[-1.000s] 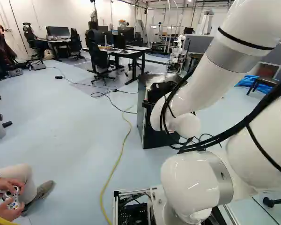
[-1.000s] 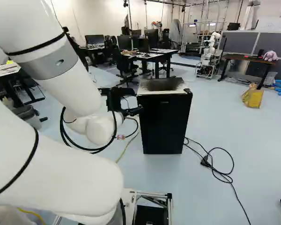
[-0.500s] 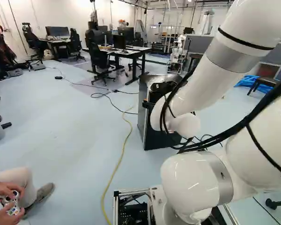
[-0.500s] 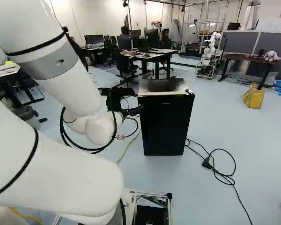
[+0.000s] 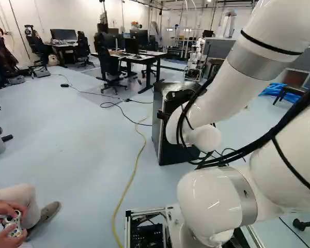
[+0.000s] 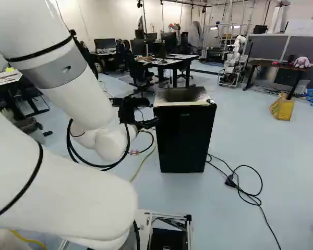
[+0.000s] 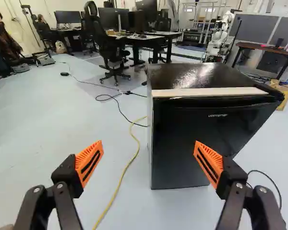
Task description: Grab a drink from the fridge
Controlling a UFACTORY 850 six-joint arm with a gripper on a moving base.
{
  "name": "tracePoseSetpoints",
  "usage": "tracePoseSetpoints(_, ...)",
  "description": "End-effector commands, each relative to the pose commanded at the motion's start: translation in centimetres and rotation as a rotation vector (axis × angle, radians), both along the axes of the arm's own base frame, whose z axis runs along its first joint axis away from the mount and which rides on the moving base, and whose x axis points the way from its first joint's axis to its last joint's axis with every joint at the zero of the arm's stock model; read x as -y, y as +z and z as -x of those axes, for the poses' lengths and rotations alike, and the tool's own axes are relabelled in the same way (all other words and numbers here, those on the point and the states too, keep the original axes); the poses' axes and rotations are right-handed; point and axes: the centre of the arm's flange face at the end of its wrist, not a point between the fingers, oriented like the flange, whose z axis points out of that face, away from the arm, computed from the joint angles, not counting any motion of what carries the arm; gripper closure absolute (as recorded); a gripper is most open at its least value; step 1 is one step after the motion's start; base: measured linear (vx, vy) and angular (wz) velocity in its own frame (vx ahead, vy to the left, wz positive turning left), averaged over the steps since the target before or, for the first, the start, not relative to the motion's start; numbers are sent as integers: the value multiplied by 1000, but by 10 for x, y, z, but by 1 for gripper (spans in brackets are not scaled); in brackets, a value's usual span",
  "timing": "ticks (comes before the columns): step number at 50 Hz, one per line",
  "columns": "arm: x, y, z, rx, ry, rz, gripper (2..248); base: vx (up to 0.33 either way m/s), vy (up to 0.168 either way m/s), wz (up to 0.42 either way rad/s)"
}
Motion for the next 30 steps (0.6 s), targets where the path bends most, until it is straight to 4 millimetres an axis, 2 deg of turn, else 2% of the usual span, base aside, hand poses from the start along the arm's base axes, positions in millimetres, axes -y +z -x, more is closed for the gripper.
tracePoseSetpoints(11,-6,1,-6,-3,10,-6,3,0,0,0)
tracePoseSetpoints(30,-22,5,-28,5,6,-32,3,0,0,0)
